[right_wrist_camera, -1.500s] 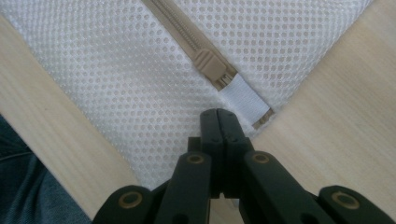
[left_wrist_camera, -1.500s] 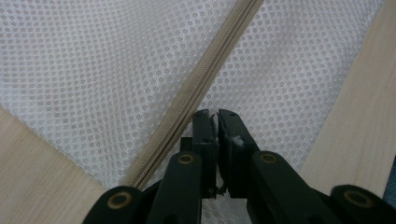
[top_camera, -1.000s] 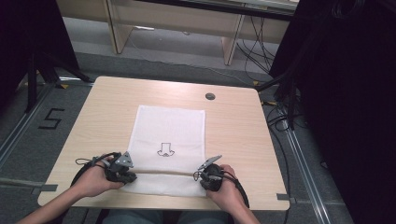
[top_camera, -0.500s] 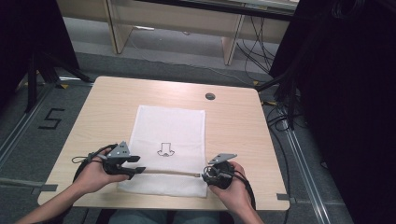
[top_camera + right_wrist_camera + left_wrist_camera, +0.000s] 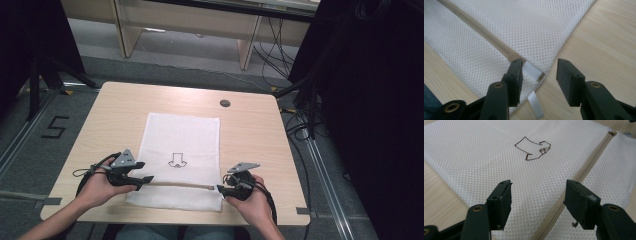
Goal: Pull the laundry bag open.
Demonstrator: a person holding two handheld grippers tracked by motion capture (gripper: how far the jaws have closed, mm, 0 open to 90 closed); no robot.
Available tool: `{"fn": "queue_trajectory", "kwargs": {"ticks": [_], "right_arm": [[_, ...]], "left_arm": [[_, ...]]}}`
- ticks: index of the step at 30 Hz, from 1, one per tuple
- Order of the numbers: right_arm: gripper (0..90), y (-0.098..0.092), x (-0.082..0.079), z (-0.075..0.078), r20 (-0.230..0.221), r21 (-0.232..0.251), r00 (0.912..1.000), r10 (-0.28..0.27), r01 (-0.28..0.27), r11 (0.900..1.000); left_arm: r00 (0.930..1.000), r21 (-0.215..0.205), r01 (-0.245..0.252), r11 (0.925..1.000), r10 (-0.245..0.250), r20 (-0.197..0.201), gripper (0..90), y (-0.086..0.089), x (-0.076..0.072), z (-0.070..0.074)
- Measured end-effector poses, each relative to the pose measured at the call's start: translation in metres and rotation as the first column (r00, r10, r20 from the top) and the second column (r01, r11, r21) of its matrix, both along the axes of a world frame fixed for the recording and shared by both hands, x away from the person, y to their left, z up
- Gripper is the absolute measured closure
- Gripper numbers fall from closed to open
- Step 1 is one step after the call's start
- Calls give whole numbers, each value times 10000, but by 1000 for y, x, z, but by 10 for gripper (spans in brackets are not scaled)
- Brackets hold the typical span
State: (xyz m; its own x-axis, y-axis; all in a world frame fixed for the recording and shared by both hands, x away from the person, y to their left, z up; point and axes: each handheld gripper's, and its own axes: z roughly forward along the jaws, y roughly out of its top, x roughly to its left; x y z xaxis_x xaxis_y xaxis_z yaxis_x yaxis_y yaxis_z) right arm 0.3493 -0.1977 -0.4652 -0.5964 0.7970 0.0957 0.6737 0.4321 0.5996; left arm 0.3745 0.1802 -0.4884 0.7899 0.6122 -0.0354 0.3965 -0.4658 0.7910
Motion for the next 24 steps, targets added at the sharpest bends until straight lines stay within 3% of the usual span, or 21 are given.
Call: {"fn": "queue_trajectory", "kwargs": {"ticks": [1,2,3,5,6,7,10,11,12,14,17,19,20,22,24], "right_arm": [[612,-1,2,1,-113,-109,9997,235,-236,9997],[612,-1,2,1,-113,-109,9997,235,-236,9997],[621,-4,6,-2,32,-399,9975,703,-702,9967],[628,-4,6,-3,21,-397,9979,653,-651,9971],[652,-7,7,-4,25,-140,9984,559,-558,9983],[674,-9,7,-2,-142,-253,9984,556,-559,9981],[766,-11,9,0,-44,-487,9980,633,-635,9968],[797,-9,9,1,-149,-405,9990,433,-439,9982],[819,-8,9,0,53,-285,9990,447,-445,9986],[837,-6,10,2,-37,-614,9985,538,-539,9967],[865,-4,12,-2,69,-568,9984,569,-564,9968],[892,-1,13,-4,132,-663,9973,724,-714,9952],[900,1,12,-1,-140,-833,9965,823,-832,9930],[900,2,11,-1,-220,-779,9962,837,-852,9933],[900,7,10,-2,-316,-766,9948,972,-994,9921]], "left_arm": [[9998,-271,-187,9995,184,-123,390,-3,-1,-1],[10000,-100,-53,9999,54,69,390,-3,0,0],[9999,-494,-72,9988,76,72,418,-6,-1,-1],[9996,-730,56,9973,-36,277,423,-7,0,4],[9992,-820,190,9965,-162,353,430,-9,2,6],[9998,-858,117,9962,-100,196,433,-12,1,6],[9989,-691,403,9968,-387,253,440,-16,3,4],[9988,-717,468,9963,-455,205,445,-23,1,4],[9978,-718,596,9956,-573,326,452,-26,1,6],[9961,-704,822,9941,-797,366,468,-33,-3,9],[9925,-655,1133,9914,-1098,543,486,-39,-6,13],[9898,-634,1380,9884,-1353,454,508,-47,-8,15],[9884,-594,1494,9870,-1473,377,519,-55,-9,15],[9867,-593,1578,9857,-1550,488,523,-60,-9,14],[9809,-650,1928,9791,-1905,392,544,-75,-7,12]]}}
